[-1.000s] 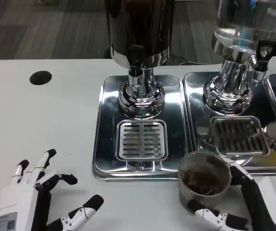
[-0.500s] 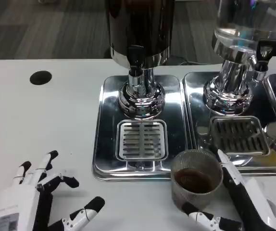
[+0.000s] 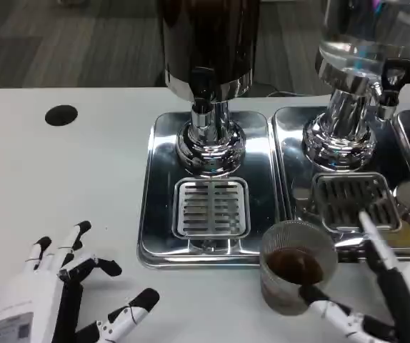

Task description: Grasp the cup under the faucet to collect the drink, then remove the cup.

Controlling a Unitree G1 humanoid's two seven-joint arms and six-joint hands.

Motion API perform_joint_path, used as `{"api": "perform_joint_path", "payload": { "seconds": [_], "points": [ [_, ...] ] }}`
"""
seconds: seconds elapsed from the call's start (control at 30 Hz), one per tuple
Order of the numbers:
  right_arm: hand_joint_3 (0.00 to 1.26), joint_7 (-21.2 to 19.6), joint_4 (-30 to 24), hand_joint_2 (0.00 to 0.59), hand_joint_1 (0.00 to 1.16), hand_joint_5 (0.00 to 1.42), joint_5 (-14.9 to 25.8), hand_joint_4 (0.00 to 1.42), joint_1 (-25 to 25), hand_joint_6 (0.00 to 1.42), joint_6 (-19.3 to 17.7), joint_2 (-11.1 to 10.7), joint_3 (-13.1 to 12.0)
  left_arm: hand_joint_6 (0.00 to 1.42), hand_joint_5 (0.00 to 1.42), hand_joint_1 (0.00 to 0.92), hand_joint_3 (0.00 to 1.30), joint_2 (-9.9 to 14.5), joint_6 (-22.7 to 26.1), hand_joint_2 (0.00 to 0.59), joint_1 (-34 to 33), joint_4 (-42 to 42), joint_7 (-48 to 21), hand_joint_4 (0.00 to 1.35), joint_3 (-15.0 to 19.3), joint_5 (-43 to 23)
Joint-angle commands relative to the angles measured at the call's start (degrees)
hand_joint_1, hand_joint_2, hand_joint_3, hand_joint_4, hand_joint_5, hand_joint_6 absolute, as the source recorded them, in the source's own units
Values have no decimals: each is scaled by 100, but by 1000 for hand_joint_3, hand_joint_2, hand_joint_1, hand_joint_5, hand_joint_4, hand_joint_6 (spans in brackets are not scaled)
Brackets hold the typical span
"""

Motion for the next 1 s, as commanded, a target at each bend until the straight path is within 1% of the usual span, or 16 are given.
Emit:
{"api": "perform_joint_path", "payload": {
  "seconds": [0.03, 0.17, 0.2, 0.27, 0.33, 0.37, 0.4, 0.43, 0.53, 0.6, 0.67, 0.73, 0.8, 0.87, 0.97, 1.0],
  "points": [
    [0, -110, -60, 163, 411, 0, 391, 0, 103, 0, -354, 46, -355, 81, 230, 0, 583, 1, -159, 101, 0, 69, 208, 104, 5, 56],
    [0, 35, -155, 165, 388, 0, 539, 0, 148, 0, -409, 28, -447, 82, 231, 0, 579, -2, -195, 101, -12, 109, 213, 100, 43, 4],
    [0, 81, -180, 154, 379, 0, 580, 0, 164, 0, -426, 31, -449, 82, 231, 0, 578, -3, -203, 101, -15, 124, 217, 99, 49, 1],
    [0, 126, -211, 161, 332, 0, 636, 0, 191, 0, -447, 63, -464, 82, 229, 0, 577, -8, -220, 101, -19, 151, 227, 98, 55, -2],
    [0, 60, -200, 219, 254, 0, 745, 0, 192, 0, -463, 184, -554, 82, 223, 0, 571, -9, -221, 101, -23, 175, 239, 90, 60, 4],
    [0, -6, -197, 261, 217, 0, 782, 0, 188, 0, -455, 257, -616, 82, 221, 0, 560, -8, -219, 101, -24, 181, 241, 87, 62, 9],
    [0, -59, -210, 305, 151, 0, 773, 0, 175, 1, -408, 313, -696, 82, 213, 0, 543, -6, -204, 101, -24, 177, 239, 78, 64, 22],
    [14, -140, -283, 361, 118, 0, 637, 0, 164, 2, -272, 346, -779, 74, 208, 0, 505, -2, -175, 104, -23, 164, 234, 62, 65, 46],
    [60, -268, -419, 460, 39, 0, 14, 0, -13, 0, 128, 200, -927, 65, 187, 0, 391, -12, -70, 132, -27, 102, 203, 36, 45, 141],
    [73, -416, -532, 501, 4, 0, -498, 0, -88, 0, 413, 133, -945, 57, 175, 0, 337, -33, -17, 137, -18, 35, 232, 14, 30, 212],
    [85, -744, -630, 519, 0, 0, -1260, 0, -182, 0, 839, 106, -913, 49, 160, 0, 277, -79, 36, 129, 6, -45, 289, 1, 32, 302],
    [75, -1059, -671, 546, 0, 0, -2025, 0, -276, 0, 1288, 91, -790, 47, 136, 0, 215, -136, 109, 120, 36, -104, 379, 0, 3, 441],
    [55, -1222, -628, 553, 0, 0, -2870, 0, -392, 0, 1847, 25, -501, 28, 105, 0, 128, -173, 187, 131, 59, -125, 458, 0, -41, 564],
    [51, -1311, -553, 554, 0, 0, -3263, 0, -460, 0, 2188, -31, -292, 9, 64, 0, 56, -211, 213, 136, 77, -100, 526, 0, -71, 617],
    [38, -1605, -256, 562, 0, 0, -3672, 0, -484, 0, 2600, -116, -7, 0, 34, 0, 26, -258, 326, 141, 147, -135, 627, 0, -176, 833],
    [35, -1690, -163, 563, 0, 0, -3744, 0, -477, 0, 2686, -145, 58, 0, 31, 0, 25, -266, 388, 142, 176, -169, 655, 0, -230, 940]
  ]
}}
